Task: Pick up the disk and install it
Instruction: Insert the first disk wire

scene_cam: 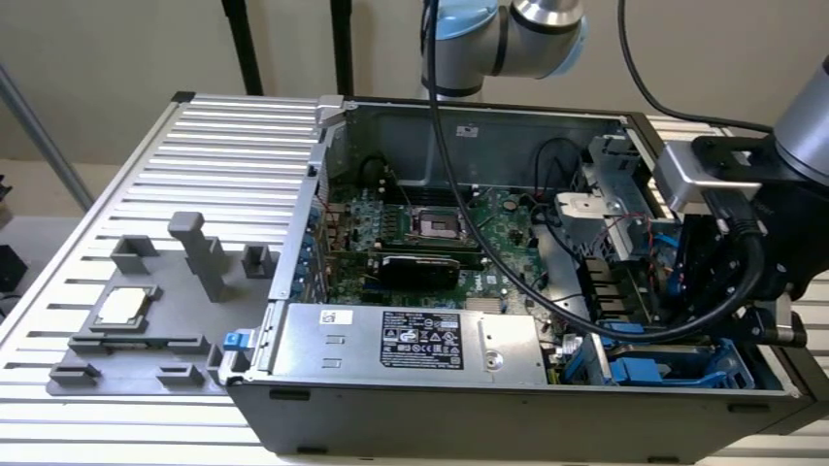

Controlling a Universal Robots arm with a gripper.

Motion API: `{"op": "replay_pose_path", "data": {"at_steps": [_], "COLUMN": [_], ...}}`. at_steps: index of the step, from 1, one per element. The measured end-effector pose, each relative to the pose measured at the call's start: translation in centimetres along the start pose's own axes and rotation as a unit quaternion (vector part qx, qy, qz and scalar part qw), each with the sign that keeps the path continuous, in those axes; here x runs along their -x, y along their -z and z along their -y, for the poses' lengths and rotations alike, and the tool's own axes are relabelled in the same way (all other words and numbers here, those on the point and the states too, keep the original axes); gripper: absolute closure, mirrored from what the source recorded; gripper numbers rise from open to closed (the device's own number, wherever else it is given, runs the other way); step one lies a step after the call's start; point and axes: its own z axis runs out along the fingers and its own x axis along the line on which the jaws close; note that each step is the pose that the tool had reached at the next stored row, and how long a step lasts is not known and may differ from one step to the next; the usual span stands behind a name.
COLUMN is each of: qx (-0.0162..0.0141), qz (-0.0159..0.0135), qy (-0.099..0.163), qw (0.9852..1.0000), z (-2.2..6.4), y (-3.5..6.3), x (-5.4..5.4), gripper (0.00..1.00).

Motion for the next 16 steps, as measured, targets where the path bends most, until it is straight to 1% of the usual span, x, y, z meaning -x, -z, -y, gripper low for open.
{"op": "replay_pose_path", "data": {"at_steps": [1, 2, 3, 4, 5, 8, 10, 13, 16], "qx": [0.0, -0.0001, 0.0, 0.0, 0.0, 0.0, 0.0, 0.0, 0.0], "qz": [0.0001, 0.001, 0.0006, 0.0003, 0.0001, 0.0002, 0.0002, 0.0001, 0.0002], "qy": [0.0, 0.0, 0.0, 0.0, 0.0, 0.0, 0.0, 0.001, 0.001], "qw": [1.0, 1.0, 1.0, 1.0, 1.0, 1.0, 1.0, 1.0, 1.0], "z": [0.0, 0.01, 0.01, 0.01, 0.01, -0.02, -0.15, -0.74, -1.63], "y": [-0.01, -0.08, 0.01, 0.23, 0.53, 1.48, 1.68, 1.73, 1.73], "x": [0.0, 0.0, 0.0, 0.0, 0.0, 0.0, 0.0, -0.1, -0.2], "gripper": [0.84, 0.84, 0.82, 0.82, 0.75, 0.75, 0.75, 0.75, 0.75]}}
